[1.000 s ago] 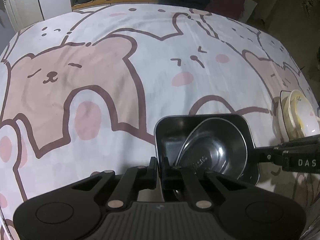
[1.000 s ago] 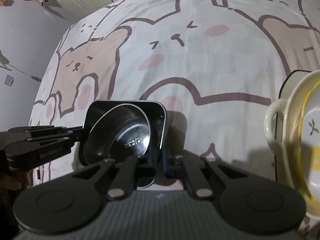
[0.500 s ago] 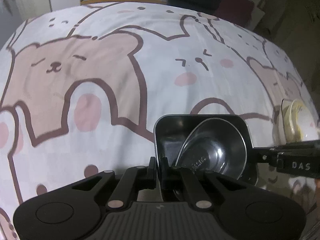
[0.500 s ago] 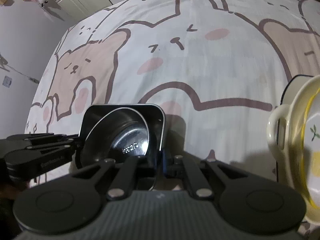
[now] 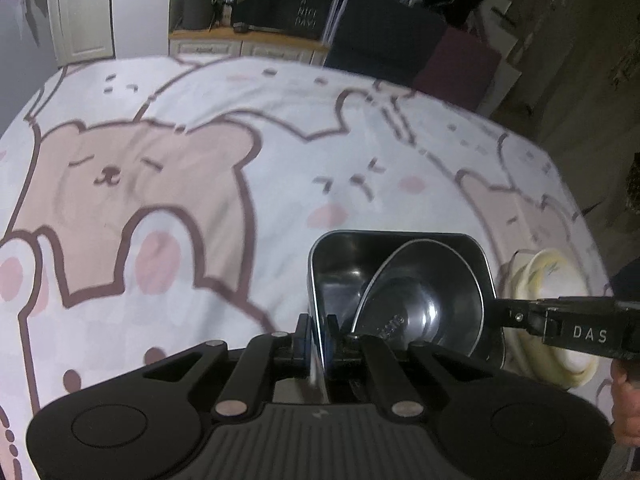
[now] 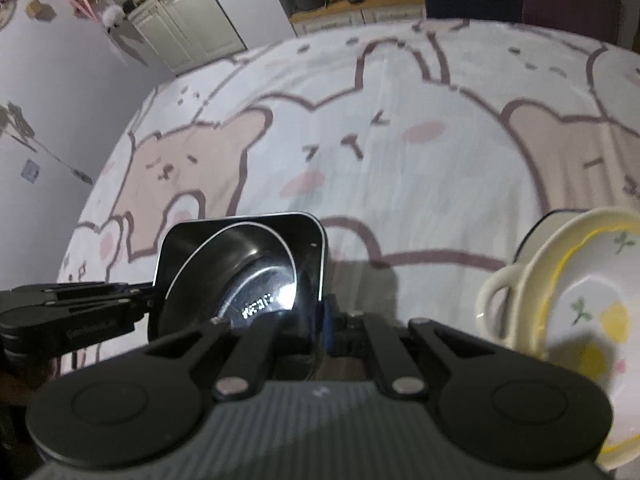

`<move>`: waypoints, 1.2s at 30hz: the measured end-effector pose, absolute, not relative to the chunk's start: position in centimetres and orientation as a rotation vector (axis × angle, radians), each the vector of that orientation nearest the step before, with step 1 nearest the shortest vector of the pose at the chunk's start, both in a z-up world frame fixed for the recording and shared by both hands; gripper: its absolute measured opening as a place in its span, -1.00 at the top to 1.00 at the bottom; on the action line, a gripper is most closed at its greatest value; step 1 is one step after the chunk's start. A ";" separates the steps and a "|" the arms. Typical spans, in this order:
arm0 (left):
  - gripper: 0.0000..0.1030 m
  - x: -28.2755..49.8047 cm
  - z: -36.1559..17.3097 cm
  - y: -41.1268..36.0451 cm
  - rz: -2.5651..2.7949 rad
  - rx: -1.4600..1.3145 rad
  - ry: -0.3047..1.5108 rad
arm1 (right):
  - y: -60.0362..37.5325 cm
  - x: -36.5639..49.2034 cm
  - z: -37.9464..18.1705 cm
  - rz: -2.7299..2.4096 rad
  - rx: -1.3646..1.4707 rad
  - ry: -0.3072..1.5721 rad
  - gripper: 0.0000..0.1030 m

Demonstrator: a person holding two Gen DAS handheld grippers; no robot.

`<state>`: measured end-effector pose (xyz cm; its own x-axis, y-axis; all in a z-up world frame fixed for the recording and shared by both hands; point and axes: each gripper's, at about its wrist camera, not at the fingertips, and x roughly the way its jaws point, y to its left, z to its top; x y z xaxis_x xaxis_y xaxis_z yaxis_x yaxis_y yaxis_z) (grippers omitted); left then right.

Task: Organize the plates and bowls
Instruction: 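Lift the square steel container with both grippers and carry it over the cream bowl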

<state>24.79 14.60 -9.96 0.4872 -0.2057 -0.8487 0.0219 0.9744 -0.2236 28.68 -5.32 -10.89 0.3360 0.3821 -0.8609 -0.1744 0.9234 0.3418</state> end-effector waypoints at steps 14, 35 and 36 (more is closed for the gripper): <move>0.85 25.5 -6.0 5.7 -0.260 -0.194 0.964 | -15.4 27.5 -5.4 0.301 0.267 1.034 0.91; 0.81 27.2 -7.5 -7.8 -0.439 -0.143 1.013 | -30.2 22.9 -4.4 0.084 0.341 0.971 0.92; 0.81 27.2 -7.7 -8.0 -0.436 -0.143 1.024 | -30.6 22.9 -4.6 0.083 0.342 0.977 0.92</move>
